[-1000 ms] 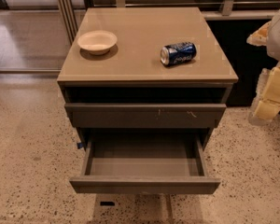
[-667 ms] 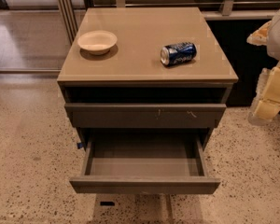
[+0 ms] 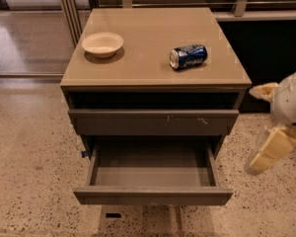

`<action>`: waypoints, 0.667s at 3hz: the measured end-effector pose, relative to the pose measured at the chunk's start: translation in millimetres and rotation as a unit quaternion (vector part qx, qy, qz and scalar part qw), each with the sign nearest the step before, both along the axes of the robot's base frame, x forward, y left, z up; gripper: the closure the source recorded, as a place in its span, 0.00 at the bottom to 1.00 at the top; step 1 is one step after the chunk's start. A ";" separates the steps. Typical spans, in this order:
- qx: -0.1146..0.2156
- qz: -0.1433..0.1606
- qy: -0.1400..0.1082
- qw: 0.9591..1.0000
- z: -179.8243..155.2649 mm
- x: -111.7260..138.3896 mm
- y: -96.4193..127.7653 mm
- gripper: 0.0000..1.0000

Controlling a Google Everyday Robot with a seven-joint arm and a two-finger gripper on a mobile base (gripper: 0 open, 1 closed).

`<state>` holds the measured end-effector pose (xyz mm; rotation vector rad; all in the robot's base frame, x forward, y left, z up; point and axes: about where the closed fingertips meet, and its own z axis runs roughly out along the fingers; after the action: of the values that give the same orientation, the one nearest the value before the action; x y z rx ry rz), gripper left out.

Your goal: Close middle drawer

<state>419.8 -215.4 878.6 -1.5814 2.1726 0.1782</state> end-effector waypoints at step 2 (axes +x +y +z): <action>0.114 -0.053 0.023 0.992 -102.0 -1.7 23.2 0.19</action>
Offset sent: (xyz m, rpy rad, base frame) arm -0.0104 0.0191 -0.0777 0.1776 0.0662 -0.0516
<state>418.1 -192.2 776.6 -1.3435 2.1776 0.4189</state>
